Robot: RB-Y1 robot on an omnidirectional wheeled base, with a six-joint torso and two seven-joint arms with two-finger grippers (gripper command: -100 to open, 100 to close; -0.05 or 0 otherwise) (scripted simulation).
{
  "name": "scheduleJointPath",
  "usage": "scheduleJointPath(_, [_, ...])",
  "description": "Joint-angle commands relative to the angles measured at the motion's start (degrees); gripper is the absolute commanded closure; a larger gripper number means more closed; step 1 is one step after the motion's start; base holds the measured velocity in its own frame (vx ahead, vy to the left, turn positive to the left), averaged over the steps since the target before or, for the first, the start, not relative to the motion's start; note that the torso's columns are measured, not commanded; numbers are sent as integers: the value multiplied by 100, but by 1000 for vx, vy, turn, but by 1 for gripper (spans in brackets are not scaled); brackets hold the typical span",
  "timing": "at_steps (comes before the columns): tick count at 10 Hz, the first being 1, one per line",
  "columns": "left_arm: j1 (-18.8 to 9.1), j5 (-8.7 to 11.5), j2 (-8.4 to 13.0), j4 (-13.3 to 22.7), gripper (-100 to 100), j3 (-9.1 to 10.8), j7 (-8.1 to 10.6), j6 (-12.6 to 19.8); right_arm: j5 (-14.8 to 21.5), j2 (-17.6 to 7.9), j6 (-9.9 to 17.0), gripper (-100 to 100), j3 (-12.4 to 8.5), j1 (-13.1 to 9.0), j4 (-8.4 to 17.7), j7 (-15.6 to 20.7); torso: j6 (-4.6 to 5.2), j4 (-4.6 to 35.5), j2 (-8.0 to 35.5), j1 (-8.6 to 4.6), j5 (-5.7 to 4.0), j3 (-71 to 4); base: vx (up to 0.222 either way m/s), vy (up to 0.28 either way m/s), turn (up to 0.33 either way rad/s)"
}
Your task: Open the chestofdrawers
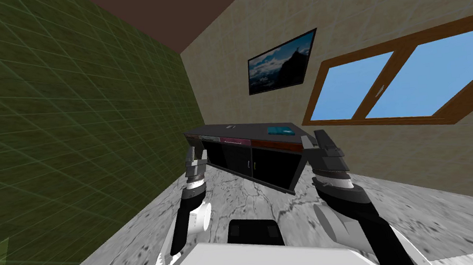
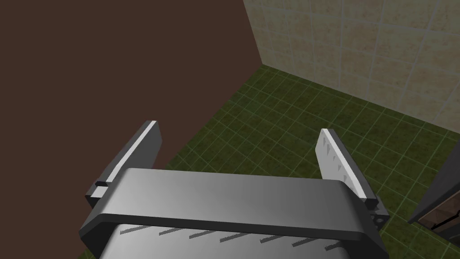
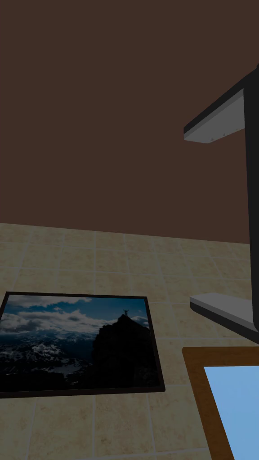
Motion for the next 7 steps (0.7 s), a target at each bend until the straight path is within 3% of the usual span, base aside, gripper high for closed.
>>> scheduleJointPath(1, [0,0,0,0,0,0,0,0,0,0,0,0,0,0,0,0,0,235,232,0,0,-467,0,0,0])
scheduleJointPath(7, [0,0,0,-1,0,0,0,0,0,0,0,0,0,0,-2,0,0,2691,2693,0,0,-5381,0,0,0])
